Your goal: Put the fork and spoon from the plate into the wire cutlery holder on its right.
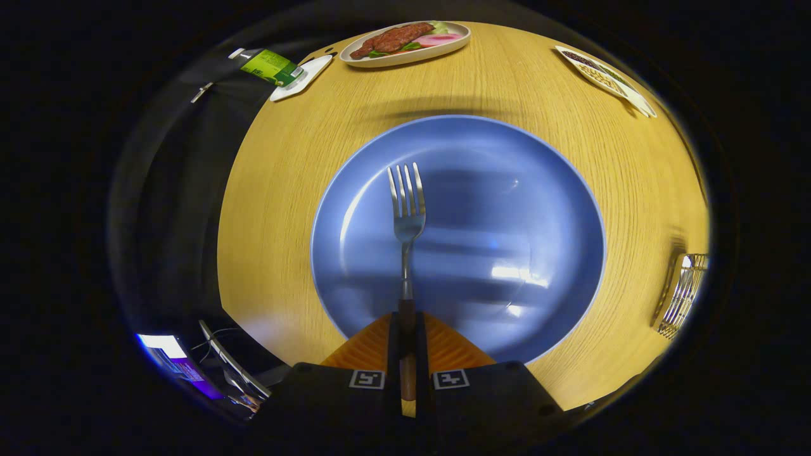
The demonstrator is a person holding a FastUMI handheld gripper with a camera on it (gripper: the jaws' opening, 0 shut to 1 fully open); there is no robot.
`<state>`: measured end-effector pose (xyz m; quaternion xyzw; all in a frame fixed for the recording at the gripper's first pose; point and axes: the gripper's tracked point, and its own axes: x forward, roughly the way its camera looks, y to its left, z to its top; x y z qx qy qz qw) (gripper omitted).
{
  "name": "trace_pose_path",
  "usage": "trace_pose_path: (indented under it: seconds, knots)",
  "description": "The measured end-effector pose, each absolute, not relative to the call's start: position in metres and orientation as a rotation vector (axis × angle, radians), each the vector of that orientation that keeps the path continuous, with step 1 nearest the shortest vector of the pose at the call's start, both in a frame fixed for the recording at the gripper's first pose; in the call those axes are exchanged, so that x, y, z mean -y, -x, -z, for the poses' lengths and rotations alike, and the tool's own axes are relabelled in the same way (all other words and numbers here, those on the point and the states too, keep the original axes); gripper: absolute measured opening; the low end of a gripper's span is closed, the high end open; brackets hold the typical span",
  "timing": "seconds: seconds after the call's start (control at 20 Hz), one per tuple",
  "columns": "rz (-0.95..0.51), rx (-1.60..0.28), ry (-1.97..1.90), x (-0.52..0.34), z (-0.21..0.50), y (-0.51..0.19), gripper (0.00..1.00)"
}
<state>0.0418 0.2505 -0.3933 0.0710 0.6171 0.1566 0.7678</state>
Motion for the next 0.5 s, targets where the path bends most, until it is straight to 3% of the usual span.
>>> trace_pose_path:
  seconds: [0.2, 0.5]
  knots:
    - [-0.453, -1.287, -0.17, -0.262, 0.385, -0.043, 0.09]
    - [-0.497, -1.206, -0.188, -0.238, 0.35, -0.053, 0.06]
